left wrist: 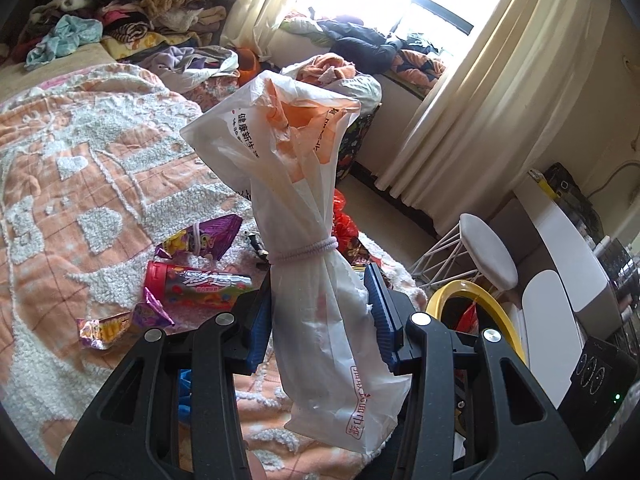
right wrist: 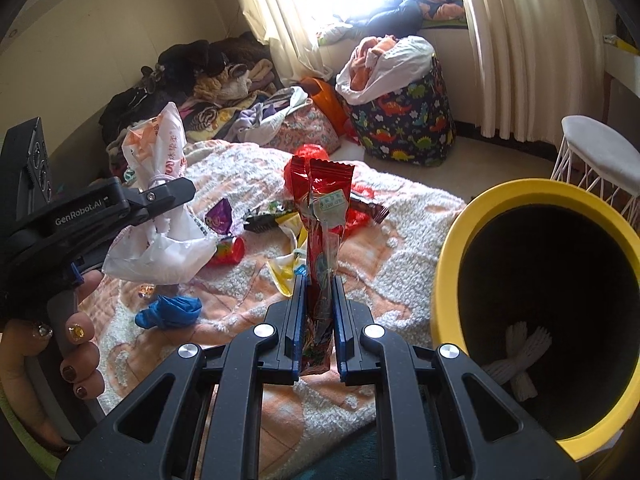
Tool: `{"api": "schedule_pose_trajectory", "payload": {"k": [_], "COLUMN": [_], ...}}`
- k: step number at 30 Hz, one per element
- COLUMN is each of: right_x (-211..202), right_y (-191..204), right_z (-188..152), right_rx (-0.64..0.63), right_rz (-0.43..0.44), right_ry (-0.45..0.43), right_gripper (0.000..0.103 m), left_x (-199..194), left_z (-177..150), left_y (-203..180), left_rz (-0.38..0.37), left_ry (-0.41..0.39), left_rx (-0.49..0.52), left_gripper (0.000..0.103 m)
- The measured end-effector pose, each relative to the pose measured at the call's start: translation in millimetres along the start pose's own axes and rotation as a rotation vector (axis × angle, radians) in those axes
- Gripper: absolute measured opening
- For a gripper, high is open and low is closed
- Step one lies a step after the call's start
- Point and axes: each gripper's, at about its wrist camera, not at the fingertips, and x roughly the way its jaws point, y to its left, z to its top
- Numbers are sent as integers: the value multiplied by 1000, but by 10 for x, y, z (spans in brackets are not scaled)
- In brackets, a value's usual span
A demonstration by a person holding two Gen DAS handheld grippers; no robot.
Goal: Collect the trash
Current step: 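Grasp the white plastic bag with the left gripper while the right gripper grasps a red snack wrapper, then carry the bag and wrapper over the yellow bin with both grippers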
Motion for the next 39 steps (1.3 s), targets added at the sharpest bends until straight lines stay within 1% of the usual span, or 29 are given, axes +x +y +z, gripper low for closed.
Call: {"api": "schedule_pose_trajectory", "payload": {"k": [16, 26, 39], "right_x": [-253, -369, -510], "right_y": [-193, -463, -797], "right_z": [75, 96, 116], "right_rx": [18, 71, 149], "right_rz": [-43, -73, -108], "right_ry": [-68, -100, -138], "right_gripper": [12, 12, 12], "left_x": [-41, -31, 19], "left_z": [-10, -59, -208], "left_y": [-246, -421, -700], "left_rz": [-27, -51, -83], "left_ry": [-1, 11, 40], "left_rx": [63, 104, 170], "left_gripper": [35, 35, 35]}}
